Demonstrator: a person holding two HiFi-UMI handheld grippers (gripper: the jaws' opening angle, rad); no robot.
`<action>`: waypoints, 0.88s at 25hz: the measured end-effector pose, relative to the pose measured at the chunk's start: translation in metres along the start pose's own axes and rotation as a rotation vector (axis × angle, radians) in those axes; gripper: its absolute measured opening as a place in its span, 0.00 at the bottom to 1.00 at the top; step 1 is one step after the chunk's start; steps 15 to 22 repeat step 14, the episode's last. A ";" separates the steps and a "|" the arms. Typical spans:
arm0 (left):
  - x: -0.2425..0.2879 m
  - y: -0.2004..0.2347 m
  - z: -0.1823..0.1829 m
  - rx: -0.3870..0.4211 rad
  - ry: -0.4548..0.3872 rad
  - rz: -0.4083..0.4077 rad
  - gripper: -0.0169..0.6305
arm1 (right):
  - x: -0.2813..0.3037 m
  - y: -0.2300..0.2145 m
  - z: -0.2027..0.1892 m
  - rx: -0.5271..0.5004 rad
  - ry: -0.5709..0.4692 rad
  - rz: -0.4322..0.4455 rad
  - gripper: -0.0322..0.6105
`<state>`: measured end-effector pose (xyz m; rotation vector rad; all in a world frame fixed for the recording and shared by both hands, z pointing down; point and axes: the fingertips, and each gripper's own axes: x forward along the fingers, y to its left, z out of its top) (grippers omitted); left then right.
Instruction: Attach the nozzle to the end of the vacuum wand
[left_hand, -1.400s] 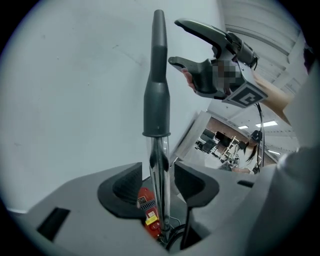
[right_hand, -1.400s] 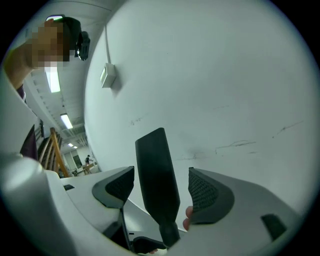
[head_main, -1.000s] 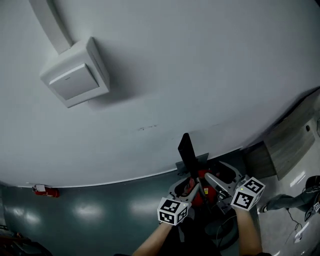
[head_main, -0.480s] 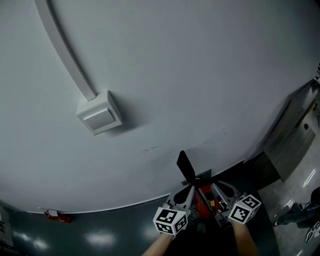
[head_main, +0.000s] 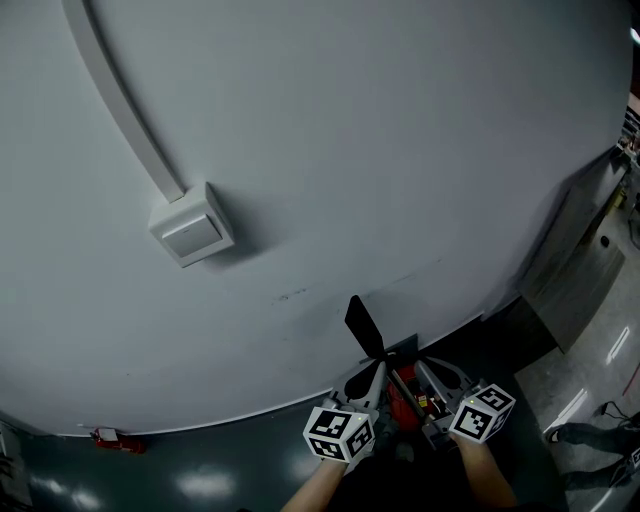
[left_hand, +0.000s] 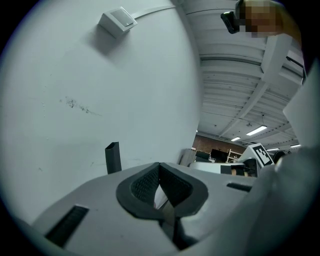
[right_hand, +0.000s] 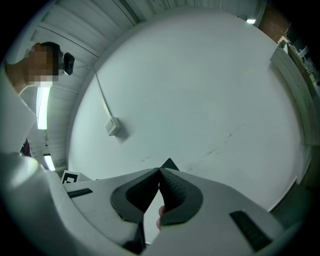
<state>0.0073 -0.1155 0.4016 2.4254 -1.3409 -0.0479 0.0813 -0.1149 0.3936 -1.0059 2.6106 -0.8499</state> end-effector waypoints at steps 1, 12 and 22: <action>0.000 0.000 -0.001 -0.002 0.001 0.001 0.03 | 0.000 0.000 0.000 0.002 0.000 0.001 0.08; -0.005 -0.001 -0.006 -0.020 0.008 0.012 0.03 | -0.001 0.002 -0.008 0.030 0.004 0.012 0.08; -0.005 0.001 -0.006 -0.025 0.007 0.013 0.03 | 0.000 0.002 -0.009 0.034 0.005 0.011 0.08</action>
